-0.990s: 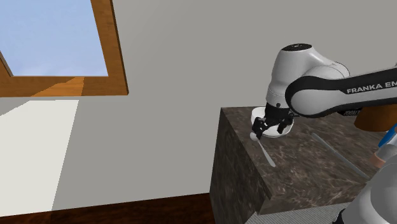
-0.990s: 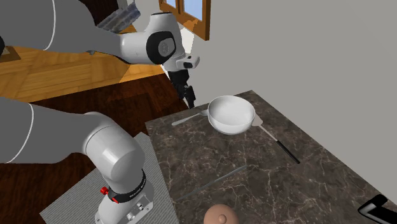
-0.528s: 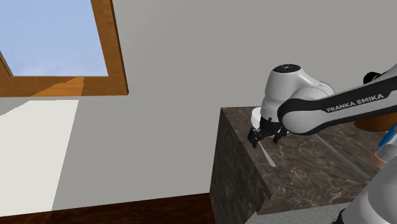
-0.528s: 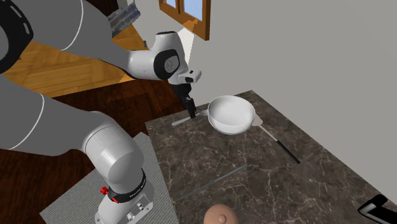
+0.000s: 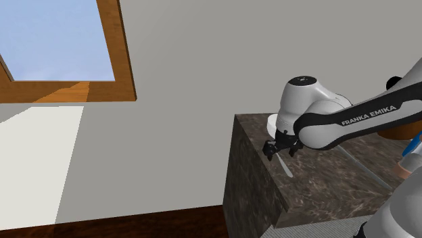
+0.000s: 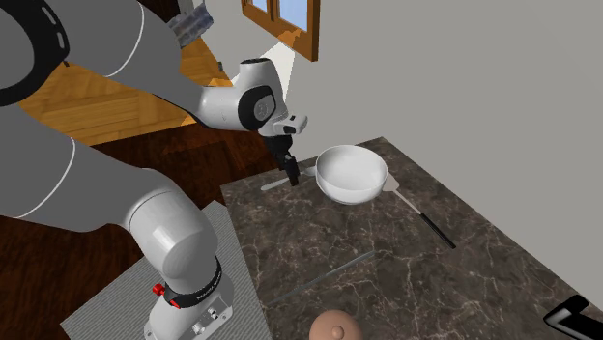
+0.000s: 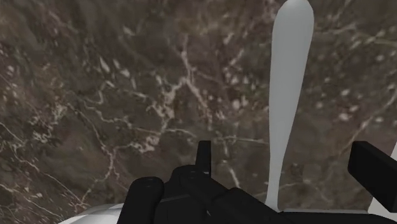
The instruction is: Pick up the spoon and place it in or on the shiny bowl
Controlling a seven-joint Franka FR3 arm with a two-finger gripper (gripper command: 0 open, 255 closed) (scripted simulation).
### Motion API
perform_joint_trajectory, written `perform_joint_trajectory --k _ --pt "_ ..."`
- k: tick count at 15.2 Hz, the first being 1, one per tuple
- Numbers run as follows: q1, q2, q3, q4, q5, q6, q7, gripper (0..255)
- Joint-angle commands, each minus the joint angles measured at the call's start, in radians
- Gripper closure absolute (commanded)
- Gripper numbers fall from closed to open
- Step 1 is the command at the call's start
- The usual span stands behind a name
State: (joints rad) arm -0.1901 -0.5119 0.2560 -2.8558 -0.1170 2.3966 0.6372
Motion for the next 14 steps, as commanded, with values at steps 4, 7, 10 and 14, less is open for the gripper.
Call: perform_joint_trajectory --k 4,7,10,14 --pt "0.000 0.000 0.000 0.000 0.000 0.001 0.000 255" --pt "0.000 0.001 0.000 -0.001 0.000 0.001 0.001 255" --pt "0.001 0.000 0.001 0.000 0.001 0.000 0.001 255" --pt "0.003 -0.012 -0.004 0.006 0.004 -0.017 -0.006 255"
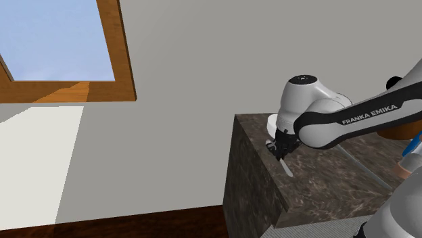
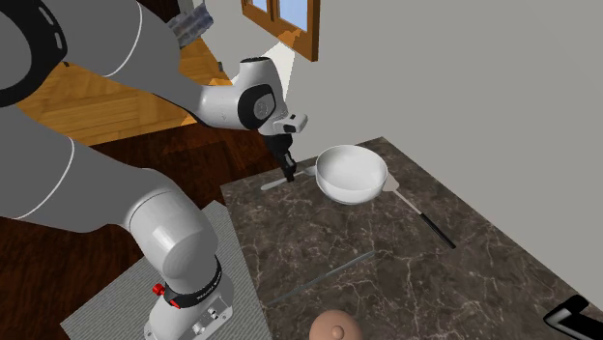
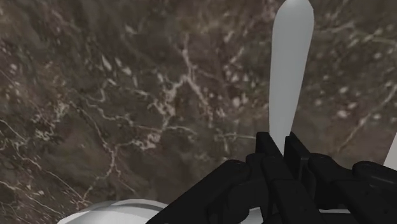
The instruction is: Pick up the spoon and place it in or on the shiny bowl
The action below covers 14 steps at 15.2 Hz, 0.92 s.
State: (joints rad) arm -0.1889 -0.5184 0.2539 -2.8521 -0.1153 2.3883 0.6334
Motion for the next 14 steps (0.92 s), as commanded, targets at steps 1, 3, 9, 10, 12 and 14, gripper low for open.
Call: perform_joint_trajectory --k 1,3,9,10,12,14 --pt "0.005 -0.018 -0.005 0.008 0.006 -0.027 -0.007 255" --pt "0.010 -0.041 -0.011 0.022 0.012 -0.063 -0.017 255" --pt "0.021 -0.099 -0.026 0.069 0.025 -0.167 -0.043 255" --pt "0.022 -0.108 -0.028 0.078 0.027 -0.184 -0.047 255" --pt "0.024 -0.123 -0.032 0.096 0.030 -0.217 -0.054 255" --pt "0.026 -0.137 -0.036 0.115 0.032 -0.249 -0.060 255"
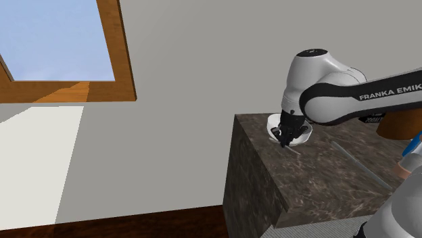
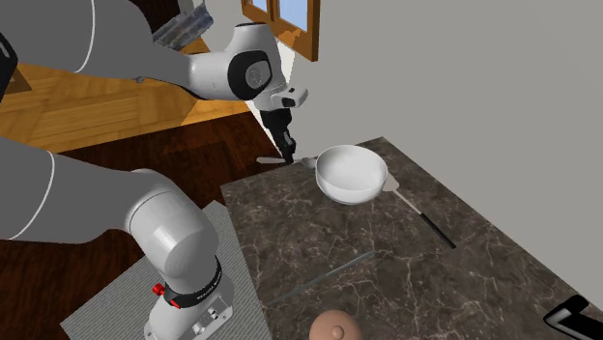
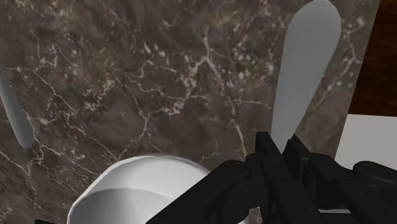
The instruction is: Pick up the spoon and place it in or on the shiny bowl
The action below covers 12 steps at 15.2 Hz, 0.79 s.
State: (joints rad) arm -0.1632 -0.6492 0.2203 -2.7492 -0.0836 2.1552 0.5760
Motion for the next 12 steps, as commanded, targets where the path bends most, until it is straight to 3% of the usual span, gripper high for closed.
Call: perform_joint_trajectory --k 1,12 --pt "0.001 -0.012 -0.004 0.021 0.001 -0.032 -0.006 255" --pt "0.002 -0.059 -0.020 0.141 0.006 -0.196 -0.037 255"
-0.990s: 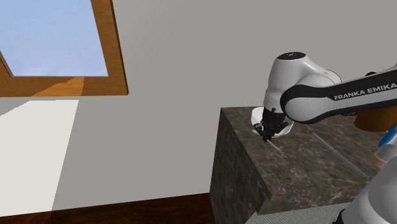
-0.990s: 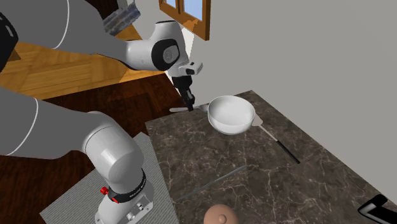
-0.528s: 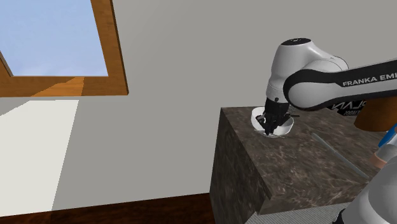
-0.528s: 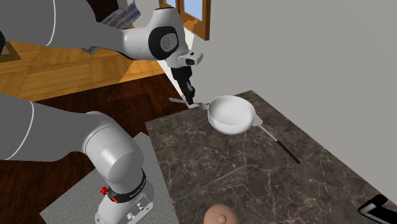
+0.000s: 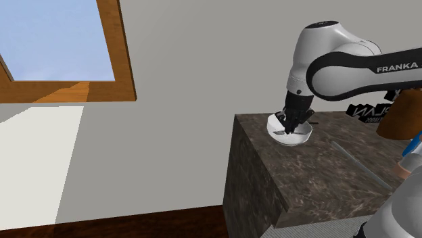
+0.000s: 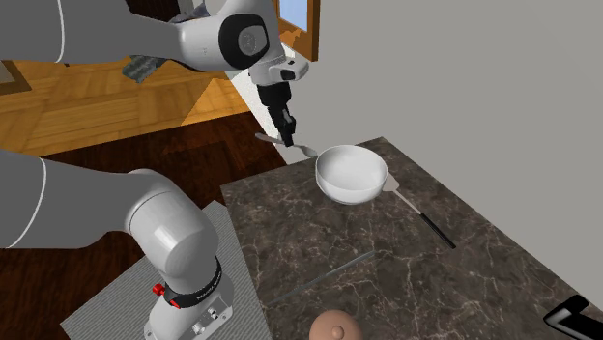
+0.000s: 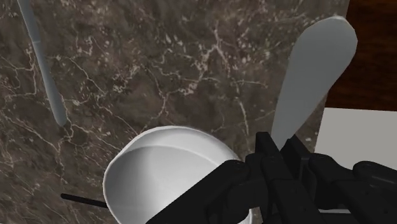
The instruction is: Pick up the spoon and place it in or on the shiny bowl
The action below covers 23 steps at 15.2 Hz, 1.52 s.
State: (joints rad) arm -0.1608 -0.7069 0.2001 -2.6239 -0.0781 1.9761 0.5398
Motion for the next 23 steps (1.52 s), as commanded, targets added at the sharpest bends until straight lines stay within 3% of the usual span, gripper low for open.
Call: perform_joint_trajectory --k 1,3,16,23 --pt "0.000 -0.004 -0.001 0.028 0.000 -0.031 -0.004 255" --pt "-0.001 -0.007 -0.003 0.048 0.000 -0.054 -0.008 255" --pt "-0.141 0.265 -0.215 0.254 -0.126 0.055 -0.258 255" --pt "-0.145 0.289 -0.216 0.179 -0.137 0.152 -0.240 255"
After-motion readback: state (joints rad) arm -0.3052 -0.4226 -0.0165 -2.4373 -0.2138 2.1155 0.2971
